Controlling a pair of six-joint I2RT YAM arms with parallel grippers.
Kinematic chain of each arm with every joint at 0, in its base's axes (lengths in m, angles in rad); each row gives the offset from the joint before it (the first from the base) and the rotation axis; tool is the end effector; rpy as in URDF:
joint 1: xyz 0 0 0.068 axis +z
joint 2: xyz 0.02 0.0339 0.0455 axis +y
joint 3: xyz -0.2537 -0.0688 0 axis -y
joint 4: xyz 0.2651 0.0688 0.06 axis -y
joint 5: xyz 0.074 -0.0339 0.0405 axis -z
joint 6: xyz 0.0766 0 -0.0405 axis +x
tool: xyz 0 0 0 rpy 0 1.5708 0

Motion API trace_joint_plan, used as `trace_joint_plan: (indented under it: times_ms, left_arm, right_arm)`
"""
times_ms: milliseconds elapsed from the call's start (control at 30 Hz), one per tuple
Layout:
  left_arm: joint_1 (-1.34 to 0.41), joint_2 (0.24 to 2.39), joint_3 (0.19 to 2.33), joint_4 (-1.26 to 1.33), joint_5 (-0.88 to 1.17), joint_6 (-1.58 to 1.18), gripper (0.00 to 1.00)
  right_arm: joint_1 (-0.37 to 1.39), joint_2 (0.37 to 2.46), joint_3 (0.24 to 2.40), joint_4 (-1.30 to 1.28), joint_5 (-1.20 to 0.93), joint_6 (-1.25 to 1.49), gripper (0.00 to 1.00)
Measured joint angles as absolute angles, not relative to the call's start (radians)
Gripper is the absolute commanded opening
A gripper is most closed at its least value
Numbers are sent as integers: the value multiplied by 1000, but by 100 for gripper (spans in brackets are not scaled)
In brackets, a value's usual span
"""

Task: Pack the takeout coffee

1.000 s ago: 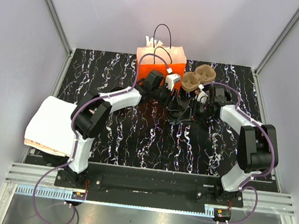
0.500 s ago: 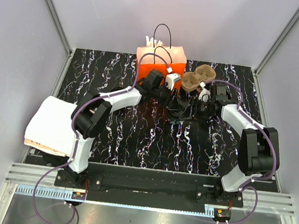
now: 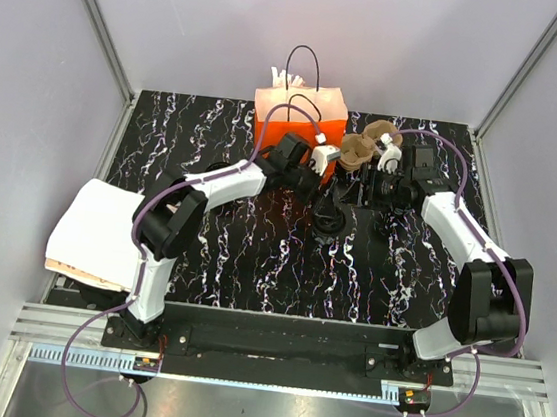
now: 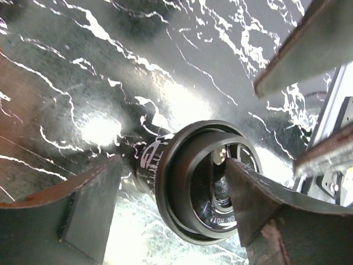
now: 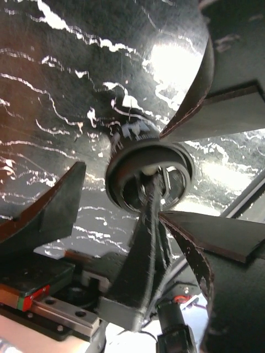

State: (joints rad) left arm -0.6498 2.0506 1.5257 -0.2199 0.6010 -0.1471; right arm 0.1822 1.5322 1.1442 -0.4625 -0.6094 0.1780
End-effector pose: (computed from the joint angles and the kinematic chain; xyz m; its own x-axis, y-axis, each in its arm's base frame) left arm 0.3699 -0.3355 0.1646 -0.6555 0.3463 -0.6711 0.7420 0.4609 -0.4869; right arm 0.3545 0.1099 0.2194 -0.8195 -0.0034 -0.5730 -0.3808 0.7505 0.5402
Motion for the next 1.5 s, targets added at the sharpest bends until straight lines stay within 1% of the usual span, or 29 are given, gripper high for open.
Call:
trace_joint_plan:
  times_ms: [100, 333, 467, 700, 1167, 1267, 1500]
  left_arm:
    - [-650, 2049, 1534, -255, 607, -136, 87]
    - [-650, 2049, 1575, -361, 616, -98, 91]
    - [-651, 2048, 1598, -419, 616, -75, 95]
    - [-652, 2035, 1625, -485, 615, -51, 99]
    - [-638, 1875, 1674, -554, 660, -4, 99]
    - [-609, 1813, 1662, -587, 666, 34, 99]
    - [-414, 1624, 1566, -660, 715, 130, 99]
  right_arm:
    - [182, 1532, 1148, -470, -583, 160, 57]
    - [182, 1505, 1150, -495, -537, 121, 56]
    - [182, 1471, 1150, -500, -531, 103, 54]
    - [189, 1452, 1147, -500, -505, 73, 52]
    - [307, 1451, 1139, -503, -398, -1, 51]
    - [337, 1451, 1139, -503, -377, -24, 50]
    - [356, 1482, 1139, -516, -348, -80, 47]
